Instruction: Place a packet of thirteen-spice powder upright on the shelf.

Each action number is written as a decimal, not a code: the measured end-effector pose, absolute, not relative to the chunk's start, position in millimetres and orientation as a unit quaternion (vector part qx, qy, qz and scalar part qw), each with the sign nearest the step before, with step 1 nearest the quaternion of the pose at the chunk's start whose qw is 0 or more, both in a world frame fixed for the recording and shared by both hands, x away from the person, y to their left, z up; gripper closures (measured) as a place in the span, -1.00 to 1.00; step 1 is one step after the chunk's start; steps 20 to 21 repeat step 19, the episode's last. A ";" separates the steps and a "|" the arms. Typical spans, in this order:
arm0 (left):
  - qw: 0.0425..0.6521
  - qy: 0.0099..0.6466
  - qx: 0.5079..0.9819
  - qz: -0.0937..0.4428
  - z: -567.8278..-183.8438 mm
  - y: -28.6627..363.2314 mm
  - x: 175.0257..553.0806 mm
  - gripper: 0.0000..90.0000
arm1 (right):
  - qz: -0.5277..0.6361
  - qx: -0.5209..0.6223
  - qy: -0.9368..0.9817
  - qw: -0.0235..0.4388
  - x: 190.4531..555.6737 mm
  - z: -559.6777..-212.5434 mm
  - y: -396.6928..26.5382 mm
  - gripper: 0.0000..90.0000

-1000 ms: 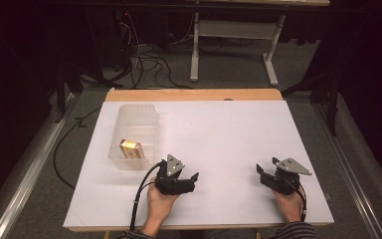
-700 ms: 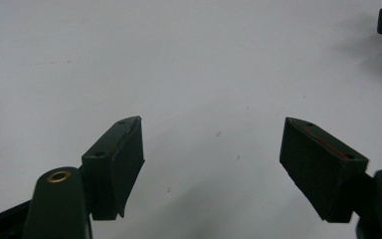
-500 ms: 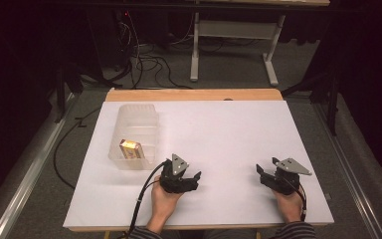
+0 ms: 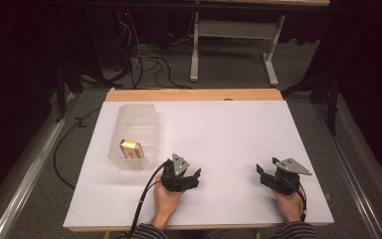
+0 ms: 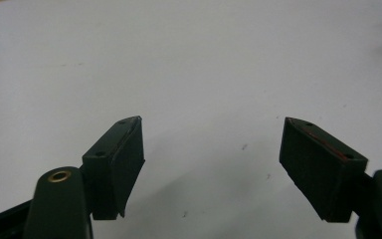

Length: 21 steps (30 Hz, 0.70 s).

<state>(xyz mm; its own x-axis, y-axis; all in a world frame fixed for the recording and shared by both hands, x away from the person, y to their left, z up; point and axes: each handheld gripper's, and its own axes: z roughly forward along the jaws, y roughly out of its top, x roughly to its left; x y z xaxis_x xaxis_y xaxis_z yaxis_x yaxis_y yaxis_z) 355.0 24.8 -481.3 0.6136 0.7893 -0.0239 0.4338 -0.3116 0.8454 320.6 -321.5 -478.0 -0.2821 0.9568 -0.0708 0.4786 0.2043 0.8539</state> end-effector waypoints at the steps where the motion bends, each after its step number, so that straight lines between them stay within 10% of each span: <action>1: 0.447 0.393 0.775 0.211 -480.7 26.7 354.6 -0.44 | 0.375 0.508 0.707 0.318 320.5 -478.1 -321.2 -0.26; 21: 0.443 0.390 0.777 0.220 -481.5 25.9 354.1 -0.44 | 0.372 0.508 0.709 0.319 321.0 -478.2 -321.2 -0.25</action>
